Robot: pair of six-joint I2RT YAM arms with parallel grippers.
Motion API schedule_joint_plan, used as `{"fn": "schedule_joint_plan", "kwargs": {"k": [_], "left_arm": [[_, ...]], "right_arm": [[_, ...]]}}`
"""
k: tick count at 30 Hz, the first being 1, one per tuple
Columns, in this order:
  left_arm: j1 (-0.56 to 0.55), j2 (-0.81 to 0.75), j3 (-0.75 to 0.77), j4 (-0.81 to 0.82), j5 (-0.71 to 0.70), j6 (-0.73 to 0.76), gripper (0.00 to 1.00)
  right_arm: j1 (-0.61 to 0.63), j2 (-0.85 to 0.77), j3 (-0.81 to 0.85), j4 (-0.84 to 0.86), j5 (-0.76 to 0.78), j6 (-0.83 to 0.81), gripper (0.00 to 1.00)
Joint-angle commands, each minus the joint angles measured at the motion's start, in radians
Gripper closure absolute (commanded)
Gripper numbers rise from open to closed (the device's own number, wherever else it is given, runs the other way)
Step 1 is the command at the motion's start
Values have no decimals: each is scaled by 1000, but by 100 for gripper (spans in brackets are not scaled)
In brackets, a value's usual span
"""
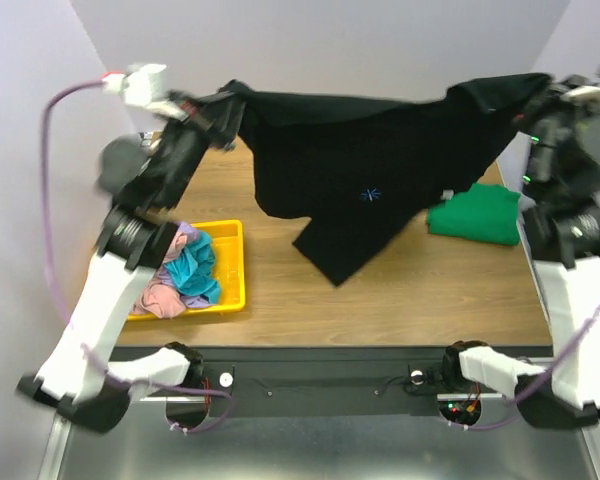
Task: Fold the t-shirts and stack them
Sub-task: Flatten the tshirt out
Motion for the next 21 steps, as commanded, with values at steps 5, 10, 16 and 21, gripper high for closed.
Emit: {"fn": "schedule_joint_plan", "kwargs": {"k": [5,10,16,21], "left_arm": [[-111,-240,-40,-34,65,11,100],[-117,-292,-31,-42,206,-23,100],[-119,-332,-52,-45,204,-24,100],[-119,-259,-115,-30,130,-46,100]], "right_arm": [[-7,-118,253,-20,-110,-35,100],[-5,-121,387,-39,-132,-49,100],[-7,-23,532,-40,-69,-121,100],[-7,126,569,-39,-5,-170,99]]}}
